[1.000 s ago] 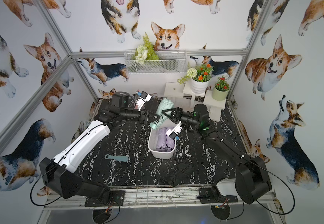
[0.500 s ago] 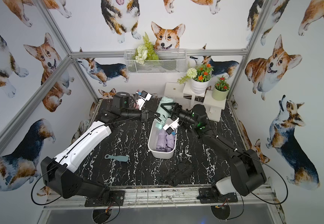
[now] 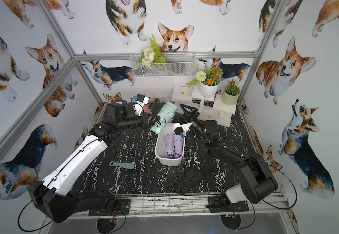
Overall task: Put the umbrella into the storage box
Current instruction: Place the umbrella in the storage box.
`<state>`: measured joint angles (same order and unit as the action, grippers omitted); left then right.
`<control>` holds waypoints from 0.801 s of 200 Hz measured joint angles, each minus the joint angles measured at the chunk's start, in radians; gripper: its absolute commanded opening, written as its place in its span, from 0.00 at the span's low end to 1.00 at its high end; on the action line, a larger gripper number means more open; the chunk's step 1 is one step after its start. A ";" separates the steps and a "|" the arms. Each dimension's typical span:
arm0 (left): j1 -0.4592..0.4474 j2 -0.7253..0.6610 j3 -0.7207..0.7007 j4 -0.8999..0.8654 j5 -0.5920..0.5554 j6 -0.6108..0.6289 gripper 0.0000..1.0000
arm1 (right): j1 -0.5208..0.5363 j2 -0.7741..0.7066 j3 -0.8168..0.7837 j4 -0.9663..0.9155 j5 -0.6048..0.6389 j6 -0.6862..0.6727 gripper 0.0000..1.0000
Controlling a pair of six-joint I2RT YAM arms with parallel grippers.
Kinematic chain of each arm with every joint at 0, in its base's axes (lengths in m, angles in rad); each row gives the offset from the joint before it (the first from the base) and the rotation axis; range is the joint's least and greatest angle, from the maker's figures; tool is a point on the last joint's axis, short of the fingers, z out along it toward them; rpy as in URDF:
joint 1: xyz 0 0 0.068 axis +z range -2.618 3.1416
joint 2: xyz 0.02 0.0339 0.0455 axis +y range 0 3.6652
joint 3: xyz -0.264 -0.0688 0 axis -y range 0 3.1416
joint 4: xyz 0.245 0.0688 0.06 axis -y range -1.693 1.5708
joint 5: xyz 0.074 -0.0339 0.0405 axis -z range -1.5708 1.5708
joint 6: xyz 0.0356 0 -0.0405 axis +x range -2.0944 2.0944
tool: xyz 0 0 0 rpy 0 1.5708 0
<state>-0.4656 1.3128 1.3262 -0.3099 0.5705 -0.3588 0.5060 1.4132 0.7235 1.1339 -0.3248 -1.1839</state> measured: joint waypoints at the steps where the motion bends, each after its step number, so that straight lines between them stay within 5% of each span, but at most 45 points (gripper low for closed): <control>1: 0.000 0.000 -0.001 0.000 -0.002 0.000 0.00 | 0.000 -0.002 -0.002 0.000 0.002 0.005 0.76; 55: -0.039 -0.029 -0.068 0.032 -0.095 -0.016 0.00 | 0.019 -0.193 -0.066 -0.114 0.190 0.361 0.68; 109: -0.225 -0.047 -0.159 0.052 -0.363 -0.011 0.00 | 0.021 -0.403 0.133 -0.740 0.489 0.967 0.64; 160: -0.371 0.009 -0.182 0.052 -0.687 -0.030 0.00 | 0.021 -0.453 0.208 -1.258 0.563 1.350 0.66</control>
<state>-0.8368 1.3220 1.1442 -0.2577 -0.1162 -0.3885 0.5274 0.9604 0.9310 -0.1242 0.2386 0.1658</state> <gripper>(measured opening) 0.110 0.659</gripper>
